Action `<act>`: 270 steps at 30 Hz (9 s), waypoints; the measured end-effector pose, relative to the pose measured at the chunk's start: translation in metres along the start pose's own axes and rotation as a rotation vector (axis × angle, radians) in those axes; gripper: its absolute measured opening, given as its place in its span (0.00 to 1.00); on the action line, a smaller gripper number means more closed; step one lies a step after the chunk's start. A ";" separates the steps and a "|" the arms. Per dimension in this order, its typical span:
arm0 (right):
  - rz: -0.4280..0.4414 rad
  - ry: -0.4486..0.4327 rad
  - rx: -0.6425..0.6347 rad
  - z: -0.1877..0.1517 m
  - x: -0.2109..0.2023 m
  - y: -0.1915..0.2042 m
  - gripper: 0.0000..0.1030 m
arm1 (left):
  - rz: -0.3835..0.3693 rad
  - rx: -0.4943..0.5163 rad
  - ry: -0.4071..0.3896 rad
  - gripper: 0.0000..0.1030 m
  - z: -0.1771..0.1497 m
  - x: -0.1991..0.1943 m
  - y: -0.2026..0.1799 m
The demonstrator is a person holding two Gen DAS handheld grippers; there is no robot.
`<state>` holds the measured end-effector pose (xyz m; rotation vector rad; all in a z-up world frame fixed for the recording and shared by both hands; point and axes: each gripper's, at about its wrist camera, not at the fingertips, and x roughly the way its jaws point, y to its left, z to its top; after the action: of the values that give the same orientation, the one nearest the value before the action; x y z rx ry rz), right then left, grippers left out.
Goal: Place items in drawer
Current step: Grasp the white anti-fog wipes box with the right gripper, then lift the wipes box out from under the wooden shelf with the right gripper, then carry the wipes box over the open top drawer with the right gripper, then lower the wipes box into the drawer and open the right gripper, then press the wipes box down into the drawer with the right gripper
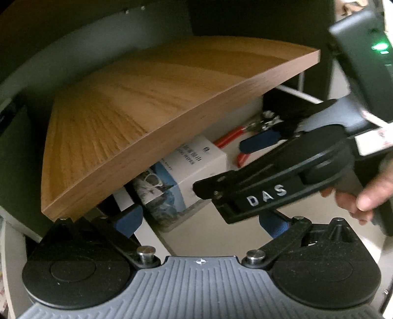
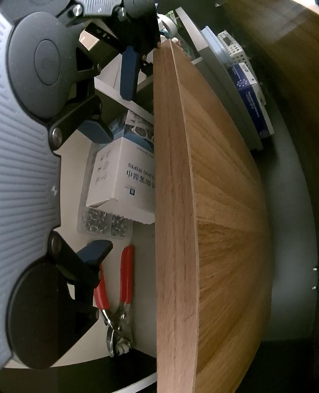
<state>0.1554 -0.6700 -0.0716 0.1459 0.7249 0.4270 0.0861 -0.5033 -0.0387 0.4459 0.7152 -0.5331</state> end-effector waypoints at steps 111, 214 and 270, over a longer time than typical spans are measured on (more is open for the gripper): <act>-0.074 -0.072 0.128 0.025 -0.118 0.181 0.72 | -0.120 -0.120 -0.363 0.83 -0.041 -0.153 0.078; 0.195 0.128 0.155 0.063 0.043 0.372 0.53 | -0.093 -0.617 -0.091 0.53 -0.224 -0.205 0.331; 0.104 0.176 0.091 0.057 0.054 0.372 0.26 | -0.182 -0.778 -0.105 0.23 -0.214 -0.195 0.373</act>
<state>0.1073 -0.3095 0.0399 0.2348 0.9135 0.5109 0.0789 -0.0358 0.0306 -0.3734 0.8043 -0.4037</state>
